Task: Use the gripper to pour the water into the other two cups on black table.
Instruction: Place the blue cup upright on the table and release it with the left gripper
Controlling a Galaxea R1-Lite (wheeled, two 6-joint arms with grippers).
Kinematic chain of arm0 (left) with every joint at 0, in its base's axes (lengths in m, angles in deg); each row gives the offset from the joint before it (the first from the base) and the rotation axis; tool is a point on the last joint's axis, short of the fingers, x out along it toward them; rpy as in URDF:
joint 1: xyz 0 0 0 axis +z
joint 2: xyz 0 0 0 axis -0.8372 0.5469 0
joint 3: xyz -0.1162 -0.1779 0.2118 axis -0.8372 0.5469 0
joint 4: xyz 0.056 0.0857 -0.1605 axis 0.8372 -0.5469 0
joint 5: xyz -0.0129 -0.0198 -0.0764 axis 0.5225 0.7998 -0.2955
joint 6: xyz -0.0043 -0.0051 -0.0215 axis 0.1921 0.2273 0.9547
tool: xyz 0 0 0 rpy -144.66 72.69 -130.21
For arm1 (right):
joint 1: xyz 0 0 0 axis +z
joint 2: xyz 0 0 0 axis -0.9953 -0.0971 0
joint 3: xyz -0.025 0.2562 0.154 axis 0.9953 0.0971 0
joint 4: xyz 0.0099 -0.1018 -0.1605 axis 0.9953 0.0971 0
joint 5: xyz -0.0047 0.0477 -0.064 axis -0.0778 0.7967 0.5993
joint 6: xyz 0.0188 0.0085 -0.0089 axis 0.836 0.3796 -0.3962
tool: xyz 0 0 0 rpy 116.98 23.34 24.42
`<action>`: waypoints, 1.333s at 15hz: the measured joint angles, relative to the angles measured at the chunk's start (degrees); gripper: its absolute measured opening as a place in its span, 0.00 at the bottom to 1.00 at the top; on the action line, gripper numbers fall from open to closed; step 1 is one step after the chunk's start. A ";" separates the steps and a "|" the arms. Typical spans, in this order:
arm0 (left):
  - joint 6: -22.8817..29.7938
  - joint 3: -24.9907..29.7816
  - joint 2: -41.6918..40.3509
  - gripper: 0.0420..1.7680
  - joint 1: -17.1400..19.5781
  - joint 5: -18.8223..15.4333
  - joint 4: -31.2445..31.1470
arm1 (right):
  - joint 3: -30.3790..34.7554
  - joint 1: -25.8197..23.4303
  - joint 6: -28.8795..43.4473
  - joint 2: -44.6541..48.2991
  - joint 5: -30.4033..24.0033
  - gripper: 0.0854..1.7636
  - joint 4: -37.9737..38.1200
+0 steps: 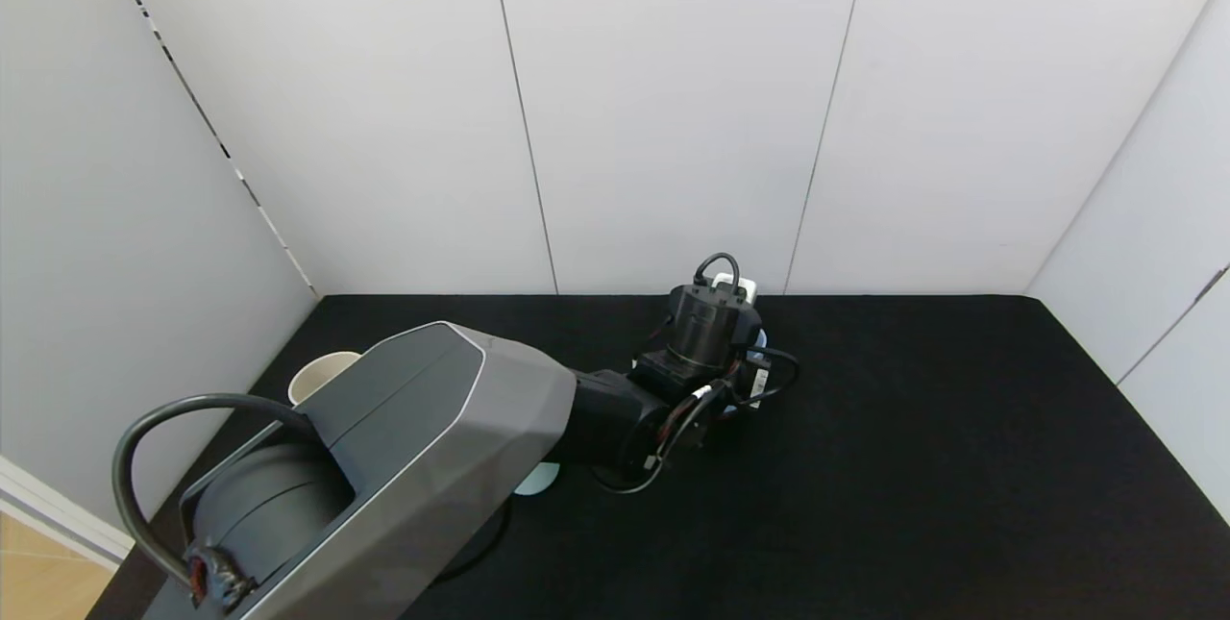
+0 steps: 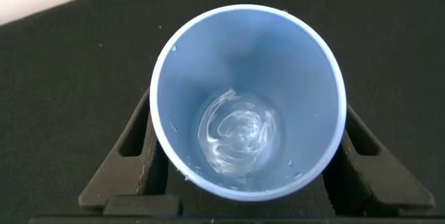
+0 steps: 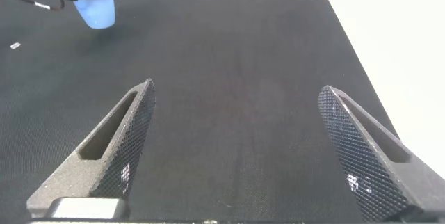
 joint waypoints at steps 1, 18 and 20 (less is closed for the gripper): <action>-0.09 -0.33 0.44 0.69 0.06 0.27 -0.02 | 0.00 0.00 -0.02 0.00 0.02 0.97 0.00; -0.22 -1.24 2.07 0.86 0.46 0.96 -0.05 | 0.00 0.00 -0.02 0.00 0.02 0.97 0.00; -0.20 -1.07 1.76 0.88 0.46 1.02 -0.07 | 0.00 0.00 -0.02 0.00 0.00 0.97 0.00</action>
